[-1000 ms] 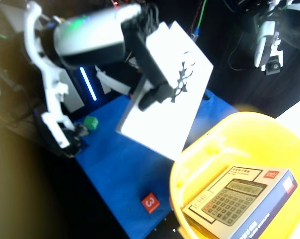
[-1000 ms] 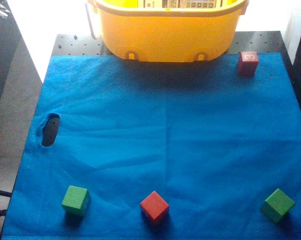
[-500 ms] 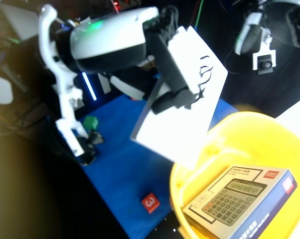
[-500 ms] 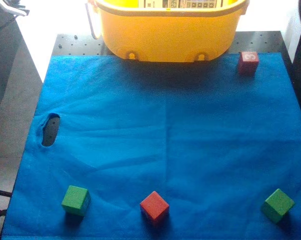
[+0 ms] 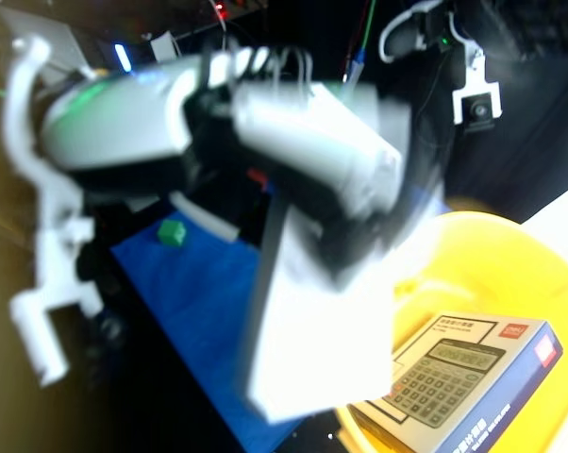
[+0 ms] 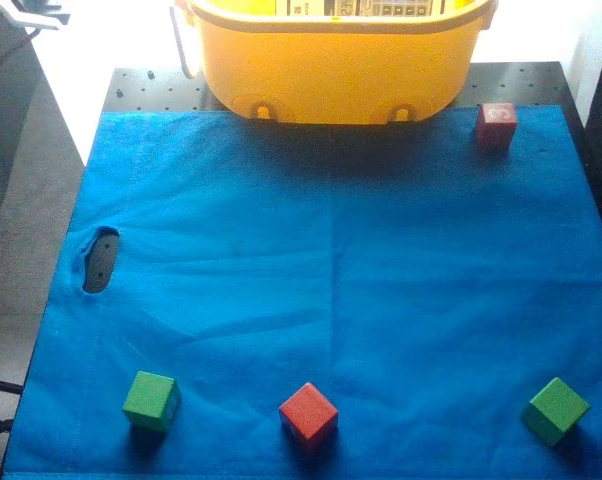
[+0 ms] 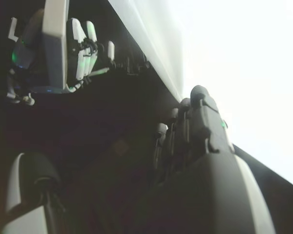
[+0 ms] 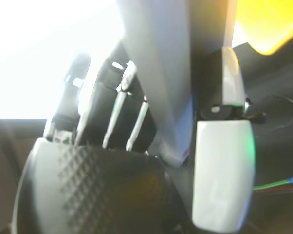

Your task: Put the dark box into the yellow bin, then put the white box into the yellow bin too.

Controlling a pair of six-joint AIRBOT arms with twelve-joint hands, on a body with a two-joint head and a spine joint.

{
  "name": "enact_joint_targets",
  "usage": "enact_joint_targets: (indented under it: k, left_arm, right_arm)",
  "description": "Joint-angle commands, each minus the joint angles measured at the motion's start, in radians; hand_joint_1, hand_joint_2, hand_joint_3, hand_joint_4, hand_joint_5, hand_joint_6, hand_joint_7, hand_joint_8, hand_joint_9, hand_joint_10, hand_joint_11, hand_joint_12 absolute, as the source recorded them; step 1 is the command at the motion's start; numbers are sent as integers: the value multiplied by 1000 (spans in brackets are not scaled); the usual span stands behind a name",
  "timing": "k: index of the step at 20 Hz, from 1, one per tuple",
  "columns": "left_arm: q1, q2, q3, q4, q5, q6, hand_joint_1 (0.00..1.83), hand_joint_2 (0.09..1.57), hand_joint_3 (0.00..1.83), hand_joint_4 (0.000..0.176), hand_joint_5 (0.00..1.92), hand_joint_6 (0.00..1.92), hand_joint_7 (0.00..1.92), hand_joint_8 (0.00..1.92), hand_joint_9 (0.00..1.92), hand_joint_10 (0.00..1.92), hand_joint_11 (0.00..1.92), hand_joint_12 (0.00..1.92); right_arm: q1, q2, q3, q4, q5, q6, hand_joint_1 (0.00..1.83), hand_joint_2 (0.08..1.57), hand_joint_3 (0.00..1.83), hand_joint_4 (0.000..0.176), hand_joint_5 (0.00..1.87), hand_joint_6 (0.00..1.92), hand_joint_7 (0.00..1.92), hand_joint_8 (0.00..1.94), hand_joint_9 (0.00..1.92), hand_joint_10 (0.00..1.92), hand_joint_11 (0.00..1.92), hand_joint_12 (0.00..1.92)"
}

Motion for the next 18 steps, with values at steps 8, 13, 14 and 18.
enact_joint_targets:
  k: [8,13,14,18]
  left_arm:
    - [-1,-5,-22,-43,-144,9,755,999,12,64,17,0,15,0,0,0,0,0]
    - [-1,-12,-30,-41,-152,10,840,1040,0,66,72,8,26,2,8,1,0,0]
    - [-1,-16,-30,-40,-153,10,832,1041,0,68,63,3,23,0,5,0,0,0]
    - [-1,-19,-33,-37,-154,10,848,971,0,50,137,9,62,3,22,2,0,0]
  right_arm:
    - [18,-75,82,27,99,-9,1304,978,0,0,1259,365,1490,212,1383,1106,1218,1532]
    - [16,-148,139,53,97,-8,1289,1024,1,0,1133,562,1290,613,1291,911,1115,1298]
    - [11,-163,153,63,95,-8,1287,1027,0,0,1127,576,1280,633,1290,812,1108,1223]
    - [1,-192,183,87,91,-3,1291,1025,0,0,1176,468,1255,698,1327,623,1080,1126]
